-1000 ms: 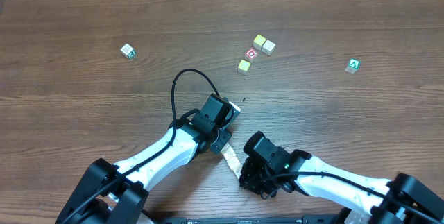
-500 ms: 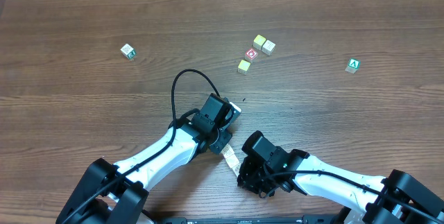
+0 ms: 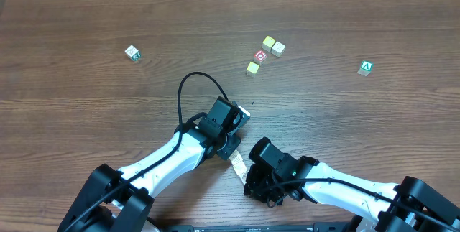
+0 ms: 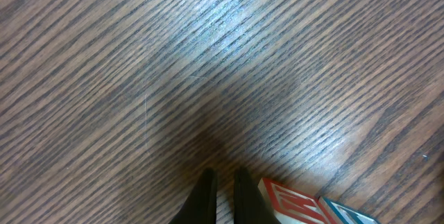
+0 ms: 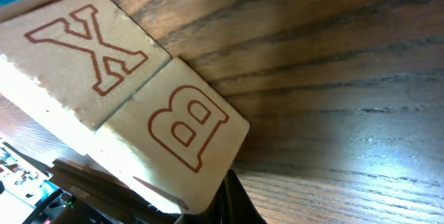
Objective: Flip 4 blocks
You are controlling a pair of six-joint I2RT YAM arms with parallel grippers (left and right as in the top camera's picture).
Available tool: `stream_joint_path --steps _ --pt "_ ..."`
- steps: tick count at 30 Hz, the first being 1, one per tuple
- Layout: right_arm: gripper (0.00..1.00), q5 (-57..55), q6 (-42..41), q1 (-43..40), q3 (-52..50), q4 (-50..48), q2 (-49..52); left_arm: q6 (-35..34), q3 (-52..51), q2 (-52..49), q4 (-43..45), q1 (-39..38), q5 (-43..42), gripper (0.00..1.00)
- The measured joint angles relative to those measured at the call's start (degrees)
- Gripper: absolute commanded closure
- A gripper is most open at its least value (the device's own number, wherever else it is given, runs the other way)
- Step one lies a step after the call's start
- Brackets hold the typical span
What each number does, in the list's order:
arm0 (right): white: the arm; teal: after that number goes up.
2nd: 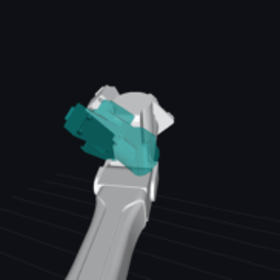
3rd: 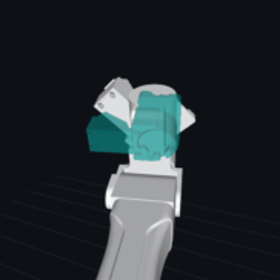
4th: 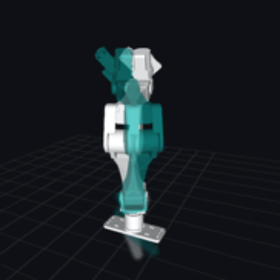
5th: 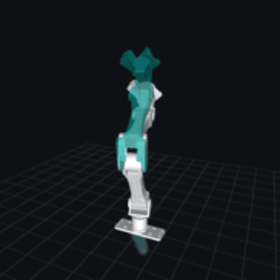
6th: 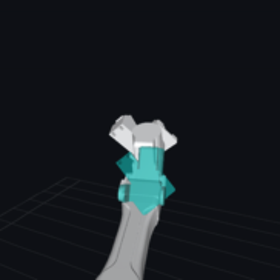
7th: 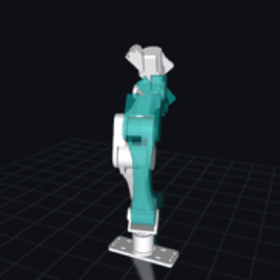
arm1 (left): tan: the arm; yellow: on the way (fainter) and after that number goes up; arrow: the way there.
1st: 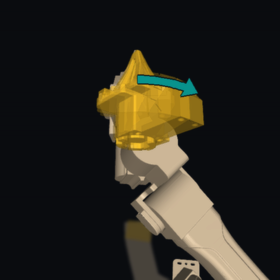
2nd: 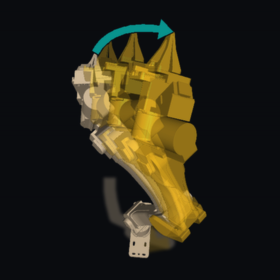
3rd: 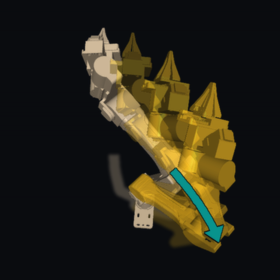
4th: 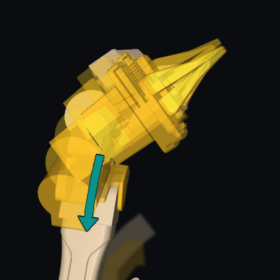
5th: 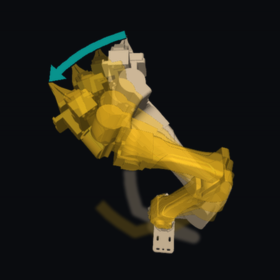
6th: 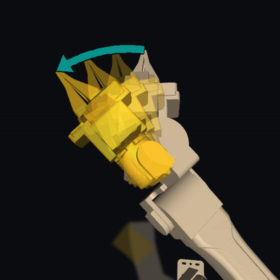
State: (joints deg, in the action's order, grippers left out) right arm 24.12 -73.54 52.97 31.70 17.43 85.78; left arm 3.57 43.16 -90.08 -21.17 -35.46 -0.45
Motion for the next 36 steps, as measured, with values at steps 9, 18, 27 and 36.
stream_joint_path --steps 9,18,27,36 --pt "0.96 0.8 0.0 0.1 0.0 -0.3 0.0 0.7 0.0 0.0 0.0 0.0 -0.7 0.96" --pt "0.96 1.2 -0.1 1.6 0.0 -1.8 0.0 1.1 0.0 0.0 0.2 -0.1 -1.5 0.96" --pt "0.96 1.6 -0.2 1.7 0.0 -2.0 0.0 1.1 0.0 0.0 0.7 -0.8 -1.5 0.96" --pt "0.96 2.0 -1.0 2.8 0.0 -3.4 0.0 1.1 0.0 0.0 0.9 -1.3 -2.2 0.96"
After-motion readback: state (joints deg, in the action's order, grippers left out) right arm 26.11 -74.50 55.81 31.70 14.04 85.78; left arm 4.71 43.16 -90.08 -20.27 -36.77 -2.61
